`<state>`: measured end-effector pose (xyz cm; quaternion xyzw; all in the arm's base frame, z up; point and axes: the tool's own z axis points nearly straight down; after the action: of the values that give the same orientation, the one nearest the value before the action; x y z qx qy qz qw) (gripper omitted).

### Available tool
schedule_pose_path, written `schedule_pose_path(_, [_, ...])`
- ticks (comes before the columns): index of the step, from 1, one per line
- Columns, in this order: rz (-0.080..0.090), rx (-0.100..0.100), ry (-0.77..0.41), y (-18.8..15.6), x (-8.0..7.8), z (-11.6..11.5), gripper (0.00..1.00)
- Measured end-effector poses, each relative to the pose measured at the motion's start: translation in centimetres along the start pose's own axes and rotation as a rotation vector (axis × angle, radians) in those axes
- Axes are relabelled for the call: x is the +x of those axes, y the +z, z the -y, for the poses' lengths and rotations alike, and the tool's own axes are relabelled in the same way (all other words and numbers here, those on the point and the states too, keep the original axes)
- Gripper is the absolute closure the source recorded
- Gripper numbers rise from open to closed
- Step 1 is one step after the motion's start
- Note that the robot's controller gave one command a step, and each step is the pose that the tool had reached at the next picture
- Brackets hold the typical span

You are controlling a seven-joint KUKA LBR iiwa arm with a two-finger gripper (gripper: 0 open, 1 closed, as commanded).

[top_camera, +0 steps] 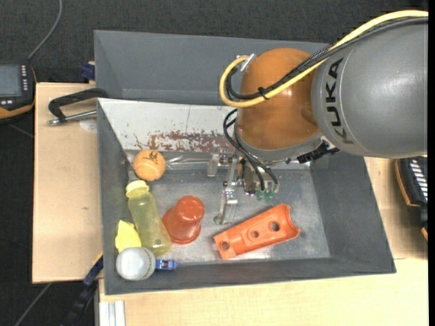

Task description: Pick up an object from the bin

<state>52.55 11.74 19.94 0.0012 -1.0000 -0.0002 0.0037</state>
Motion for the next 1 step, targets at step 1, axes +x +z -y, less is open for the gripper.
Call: schedule_pose_path(1, [0.009, -0.001, 0.002, -0.46, -0.17, 0.06, 0.00])
